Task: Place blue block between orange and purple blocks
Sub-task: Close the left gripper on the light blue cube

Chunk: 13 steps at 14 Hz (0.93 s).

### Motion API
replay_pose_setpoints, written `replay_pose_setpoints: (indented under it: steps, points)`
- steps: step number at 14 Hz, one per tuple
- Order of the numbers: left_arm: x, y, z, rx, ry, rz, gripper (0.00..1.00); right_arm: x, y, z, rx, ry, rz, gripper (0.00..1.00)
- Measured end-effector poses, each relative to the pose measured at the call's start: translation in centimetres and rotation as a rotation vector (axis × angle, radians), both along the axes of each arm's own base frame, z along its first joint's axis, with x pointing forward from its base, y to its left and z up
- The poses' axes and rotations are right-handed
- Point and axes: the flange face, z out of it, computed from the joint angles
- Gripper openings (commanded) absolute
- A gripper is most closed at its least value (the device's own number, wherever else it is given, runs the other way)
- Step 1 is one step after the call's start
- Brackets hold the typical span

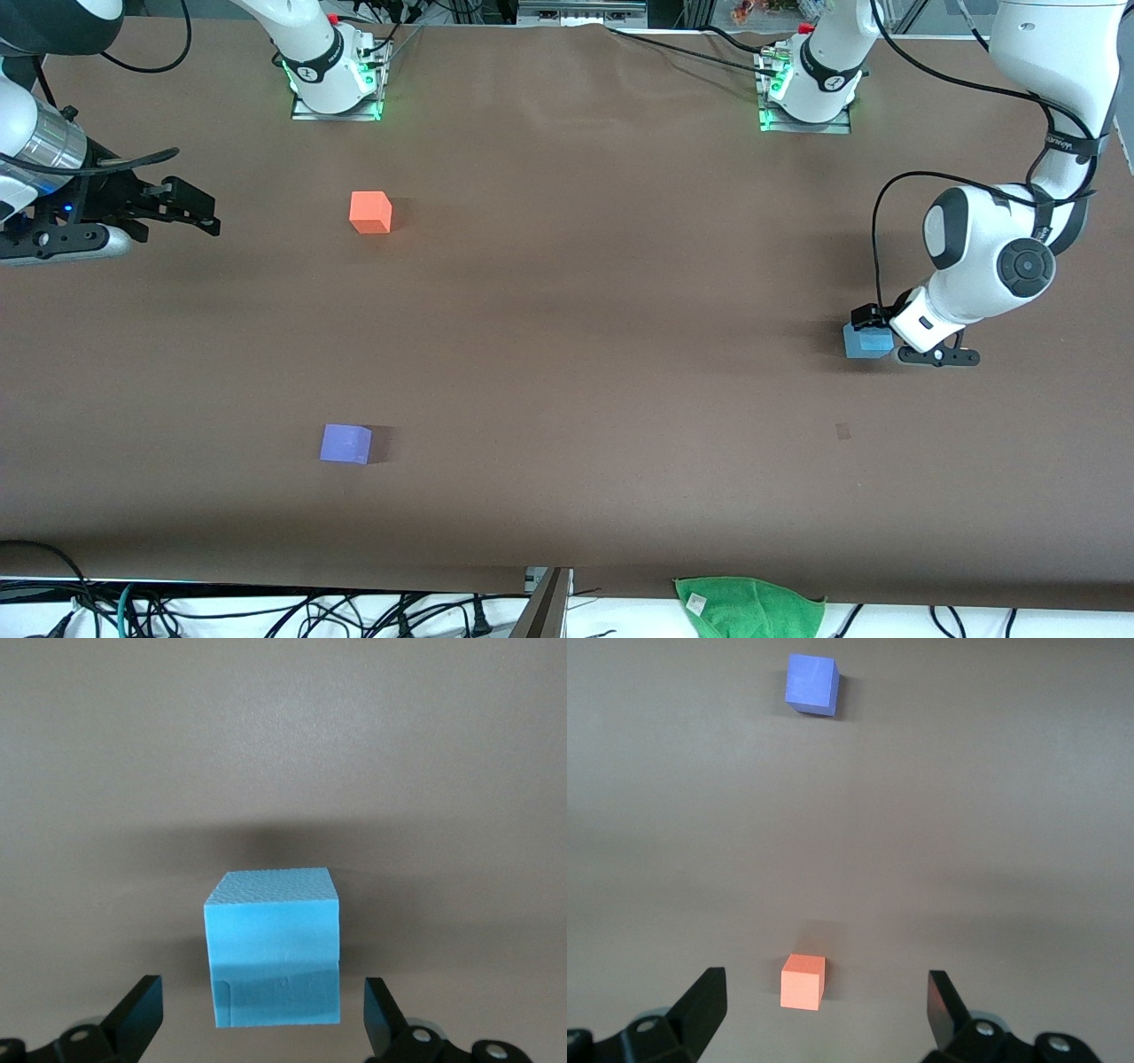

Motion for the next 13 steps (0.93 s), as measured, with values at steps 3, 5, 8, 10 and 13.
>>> replay_pose_setpoints:
  steps: [3,5,8,10,13]
  points:
    - [-0.2,-0.1,-0.4,0.0,-0.021,-0.003,1.0,0.0,0.0,0.0,0.0,0.0,0.0,1.0]
    - [-0.5,-0.2,-1.2,-0.001,-0.036,-0.004,1.0,0.0,0.0,0.0,0.0,0.0,0.0,1.0]
    - [-0.7,-0.2,-2.1,-0.002,-0.04,-0.005,0.98,0.0,0.0,0.0,0.0,0.0,0.0,1.0]
    - [-0.7,-0.2,-2.3,-0.003,-0.043,-0.005,0.75,0.0,0.0,0.0,0.0,0.0,0.0,1.0]
    - [-0.6,-0.2,-2.2,-0.002,-0.051,-0.005,0.33,0.0,0.0,0.0,0.0,0.0,0.0,1.0]
